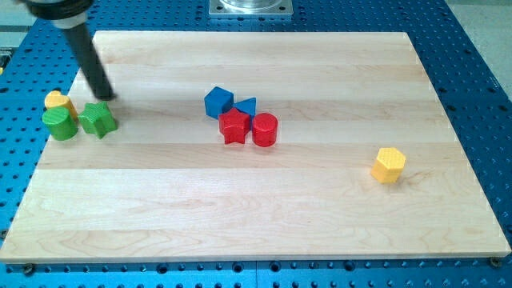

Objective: Move the yellow heart along with the green circle a bit down

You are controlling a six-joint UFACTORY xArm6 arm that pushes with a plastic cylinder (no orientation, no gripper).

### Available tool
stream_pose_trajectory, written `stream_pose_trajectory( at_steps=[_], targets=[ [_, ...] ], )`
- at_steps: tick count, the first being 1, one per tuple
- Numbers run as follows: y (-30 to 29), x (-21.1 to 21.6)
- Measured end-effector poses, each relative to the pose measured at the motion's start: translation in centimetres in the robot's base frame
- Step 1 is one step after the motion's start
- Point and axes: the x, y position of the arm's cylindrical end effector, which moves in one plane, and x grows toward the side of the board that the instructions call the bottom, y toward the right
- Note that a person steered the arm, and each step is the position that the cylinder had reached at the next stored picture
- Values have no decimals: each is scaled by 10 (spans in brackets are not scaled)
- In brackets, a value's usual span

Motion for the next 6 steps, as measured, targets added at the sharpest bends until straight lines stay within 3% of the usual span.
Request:
stream_pose_trajectory(
  at_steps=[1, 2, 3, 4, 6],
  targets=[
    [-26, -64],
    [-87, -65],
    [-89, -54],
    [-89, 33],
    [-88, 36]
  ],
)
